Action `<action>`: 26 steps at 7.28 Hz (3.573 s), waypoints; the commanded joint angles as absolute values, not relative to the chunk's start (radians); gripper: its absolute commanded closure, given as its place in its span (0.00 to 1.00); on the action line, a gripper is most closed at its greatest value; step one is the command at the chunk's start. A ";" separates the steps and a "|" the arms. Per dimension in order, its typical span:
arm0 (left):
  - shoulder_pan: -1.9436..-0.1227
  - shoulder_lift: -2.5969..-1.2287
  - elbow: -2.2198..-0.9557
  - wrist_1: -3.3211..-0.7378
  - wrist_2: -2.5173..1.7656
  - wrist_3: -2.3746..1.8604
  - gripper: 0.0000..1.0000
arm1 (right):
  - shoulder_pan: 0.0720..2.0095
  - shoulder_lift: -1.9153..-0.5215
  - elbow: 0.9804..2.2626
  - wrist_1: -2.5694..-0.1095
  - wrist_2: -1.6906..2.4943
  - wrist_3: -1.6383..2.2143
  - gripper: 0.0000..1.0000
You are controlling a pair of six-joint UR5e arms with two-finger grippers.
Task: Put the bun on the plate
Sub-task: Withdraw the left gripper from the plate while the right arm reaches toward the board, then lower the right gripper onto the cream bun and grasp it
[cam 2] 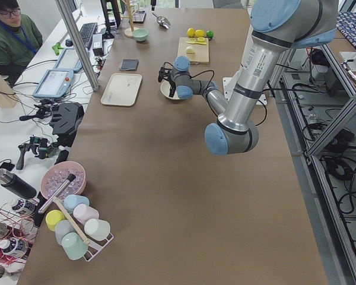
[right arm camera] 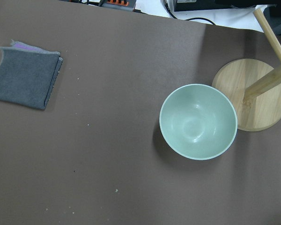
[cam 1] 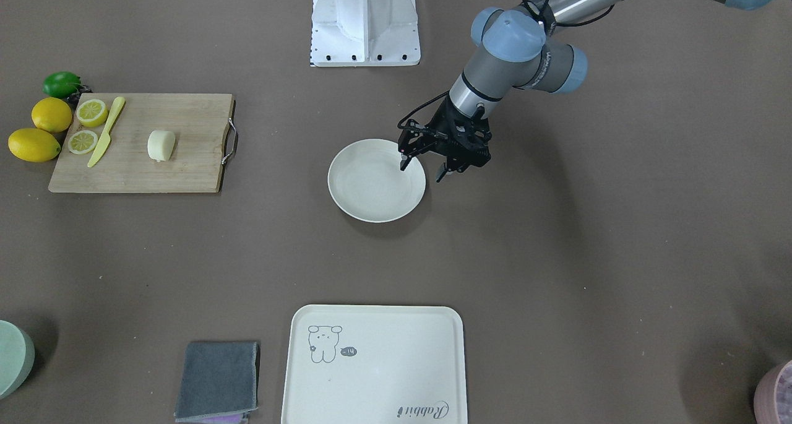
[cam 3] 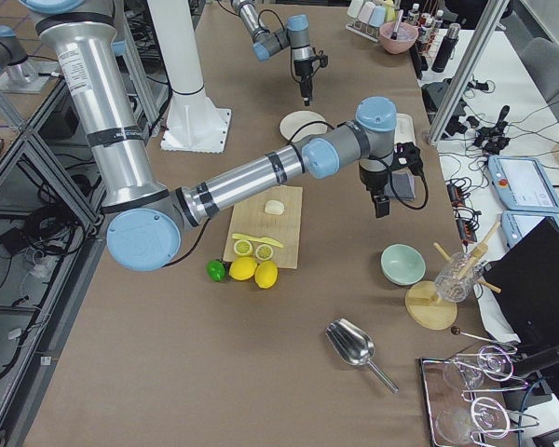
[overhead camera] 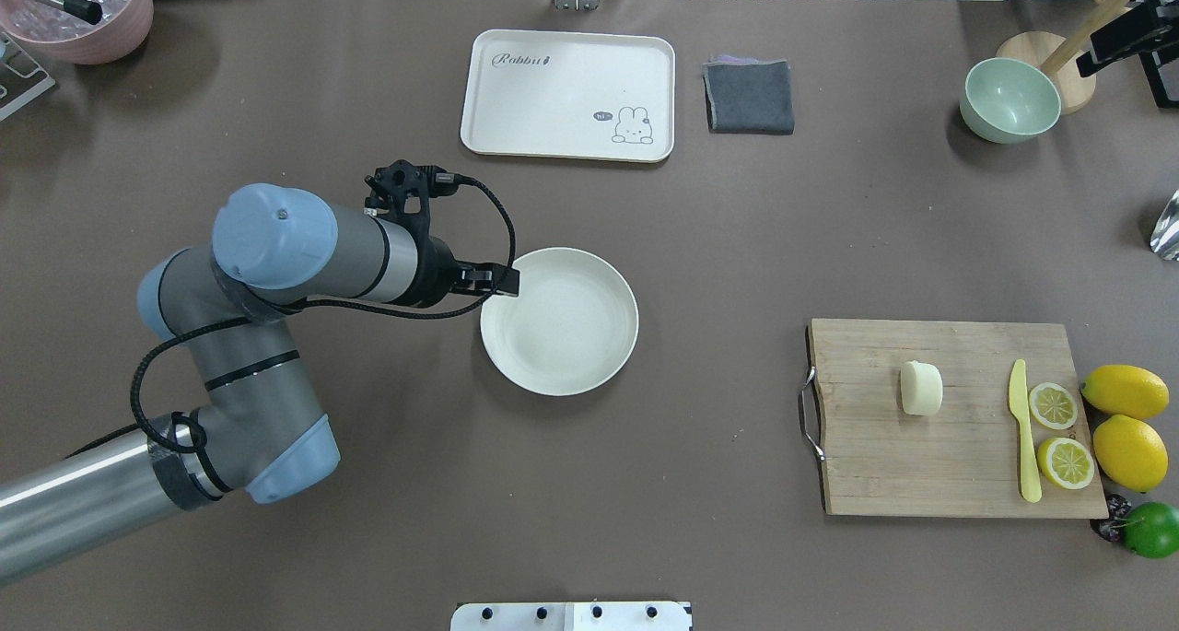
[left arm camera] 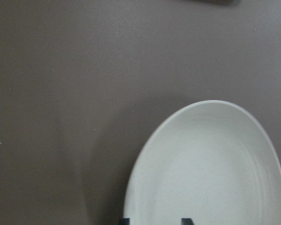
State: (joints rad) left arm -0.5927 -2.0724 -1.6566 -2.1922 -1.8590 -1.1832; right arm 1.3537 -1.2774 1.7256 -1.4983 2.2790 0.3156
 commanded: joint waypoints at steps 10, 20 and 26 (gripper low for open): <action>-1.118 -1.988 -1.462 -2.184 -2.037 -0.550 0.02 | 1.039 -1.382 1.804 -1.497 2.275 0.422 0.00; -1.126 -1.910 -1.509 -2.201 -2.036 -0.523 0.02 | 0.729 -1.560 1.953 -1.471 2.102 0.791 0.00; -1.143 -1.870 -1.529 -2.200 -2.028 -0.523 0.02 | 0.676 -1.529 1.940 -1.474 2.026 0.903 0.35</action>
